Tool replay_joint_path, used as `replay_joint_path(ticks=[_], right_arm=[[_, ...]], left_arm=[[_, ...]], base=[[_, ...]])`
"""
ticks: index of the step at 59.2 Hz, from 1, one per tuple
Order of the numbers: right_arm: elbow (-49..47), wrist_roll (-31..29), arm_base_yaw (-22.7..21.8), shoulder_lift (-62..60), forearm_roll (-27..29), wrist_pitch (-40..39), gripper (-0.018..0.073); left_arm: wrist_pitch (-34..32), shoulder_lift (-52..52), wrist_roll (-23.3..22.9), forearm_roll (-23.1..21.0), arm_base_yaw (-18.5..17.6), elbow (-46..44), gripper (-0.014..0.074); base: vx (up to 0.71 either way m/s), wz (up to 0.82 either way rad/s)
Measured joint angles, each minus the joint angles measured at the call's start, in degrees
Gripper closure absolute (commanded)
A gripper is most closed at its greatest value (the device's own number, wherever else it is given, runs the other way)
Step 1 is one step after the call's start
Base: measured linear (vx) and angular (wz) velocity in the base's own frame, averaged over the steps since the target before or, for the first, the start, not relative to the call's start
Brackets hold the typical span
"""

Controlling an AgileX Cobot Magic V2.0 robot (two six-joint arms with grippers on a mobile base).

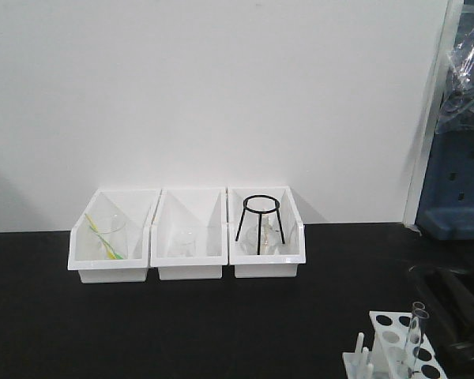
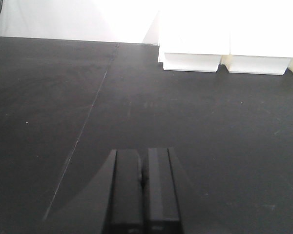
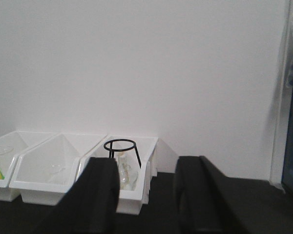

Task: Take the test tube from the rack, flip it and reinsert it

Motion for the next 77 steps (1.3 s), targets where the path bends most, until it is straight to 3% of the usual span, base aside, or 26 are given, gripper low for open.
replay_joint_path(ticks=[5,15,25,37,55,61,67,77], right_arm=[[0.26,4.77,0.0,-7.8,-3.65,10.66,0.0578],[0.52,20.33,0.0,-23.13,-18.56,31.43,0.0572],[0.65,32.25,0.0,-35.37,-30.46,42.39,0.0571],[0.65,34.06,0.0,-42.6,-35.51,46.29,0.0571],[0.65,34.06,0.0,-43.68,-36.58,46.67,0.0571],[0.65,32.99,0.0,-43.68,-32.76,47.0,0.0571],[1.23,25.39,0.0,-43.68,-19.78,48.93,0.0571],[8.22,-1.88,0.0,-47.45,4.55,50.99,0.0571]], left_arm=[[0.0,0.0,0.0,0.0,0.0,0.0,0.0603],[0.0,0.0,0.0,0.0,0.0,0.0,0.0603],[0.0,0.0,0.0,0.0,0.0,0.0,0.0603],[0.0,0.0,0.0,0.0,0.0,0.0,0.0603],[0.0,0.0,0.0,0.0,0.0,0.0,0.0603],[0.0,0.0,0.0,0.0,0.0,0.0,0.0603],[0.0,0.0,0.0,0.0,0.0,0.0,0.0603],[0.0,0.0,0.0,0.0,0.0,0.0,0.0603]], base=[[0.0,0.0],[0.0,0.0],[0.0,0.0],[0.0,0.0],[0.0,0.0],[0.0,0.0],[0.0,0.0],[0.0,0.0]])
